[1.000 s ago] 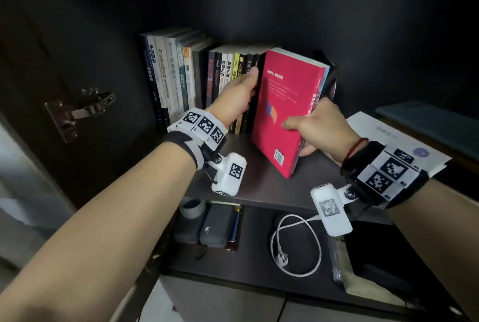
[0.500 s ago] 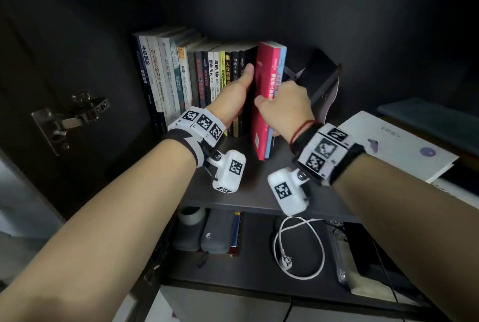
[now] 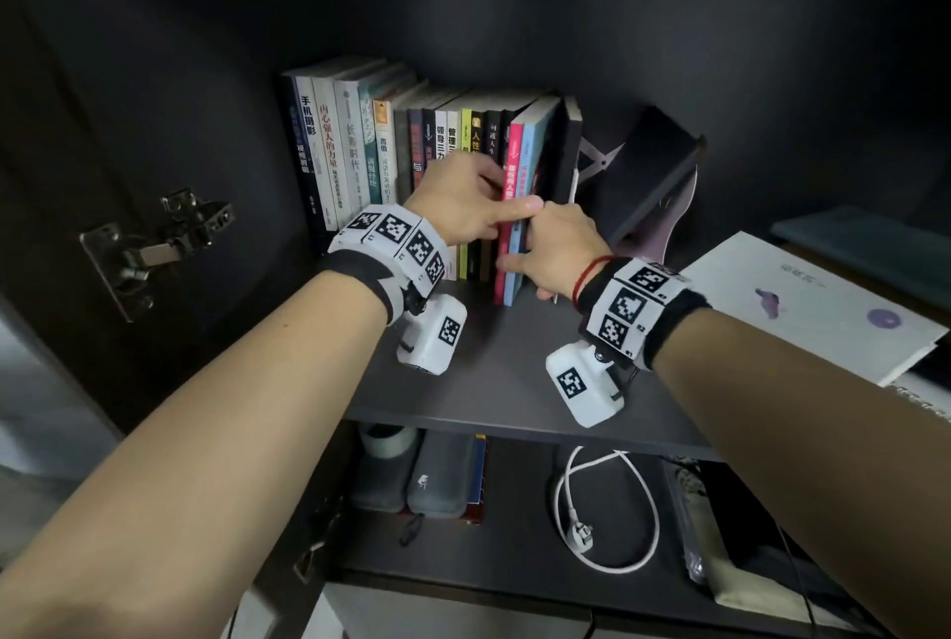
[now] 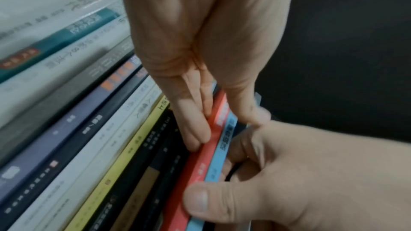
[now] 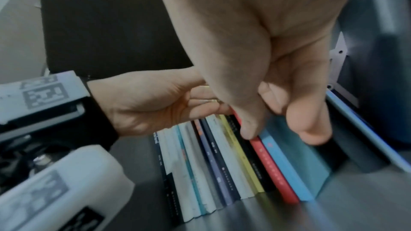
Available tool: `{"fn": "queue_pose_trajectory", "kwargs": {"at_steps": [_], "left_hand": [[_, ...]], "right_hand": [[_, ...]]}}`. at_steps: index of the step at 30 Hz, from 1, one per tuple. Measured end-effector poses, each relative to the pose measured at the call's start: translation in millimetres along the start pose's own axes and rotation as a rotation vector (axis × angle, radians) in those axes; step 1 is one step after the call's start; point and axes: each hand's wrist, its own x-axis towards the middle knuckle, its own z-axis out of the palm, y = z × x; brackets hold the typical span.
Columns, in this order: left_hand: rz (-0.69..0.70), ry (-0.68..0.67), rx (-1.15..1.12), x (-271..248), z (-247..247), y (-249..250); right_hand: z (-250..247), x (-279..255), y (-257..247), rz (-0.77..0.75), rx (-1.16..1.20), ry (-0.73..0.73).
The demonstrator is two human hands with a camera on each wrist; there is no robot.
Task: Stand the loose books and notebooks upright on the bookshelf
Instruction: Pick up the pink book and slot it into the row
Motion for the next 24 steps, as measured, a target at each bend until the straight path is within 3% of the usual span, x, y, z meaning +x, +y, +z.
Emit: {"fn": "queue_pose_trajectory", "kwargs": {"at_steps": [2, 7, 11, 14, 18, 24], "left_hand": [[-0.028, -0.013, 0.003, 2.9, 3.7, -1.6], [-0.030, 0.158, 0.123, 15.1, 15.3, -6.5], [-0.102, 0.158, 0.169, 27.6, 19.1, -5.6], [-0.133, 0.164, 0.239, 32.1, 18.0, -3.0], [-0.111, 0.223, 0.286, 27.0, 16.2, -1.0], [-0.038, 0.253, 0.212, 16.6, 15.1, 2.2]], "right_hand": [[-2.6, 3.4, 5.3, 0.027, -0.037, 0.025], [-39.9, 9.1, 15.6, 0.069, -0.186, -0.095], [-68.7, 27.9, 31.4, 0.181, -0.125, 0.010], [-57.6, 35.9, 32.7, 0.133, 0.049, -0.038], [-32.7, 40.2, 25.5, 0.094, 0.181, 0.040], [-25.3, 40.9, 26.2, -0.064, 0.051, 0.056]]}}
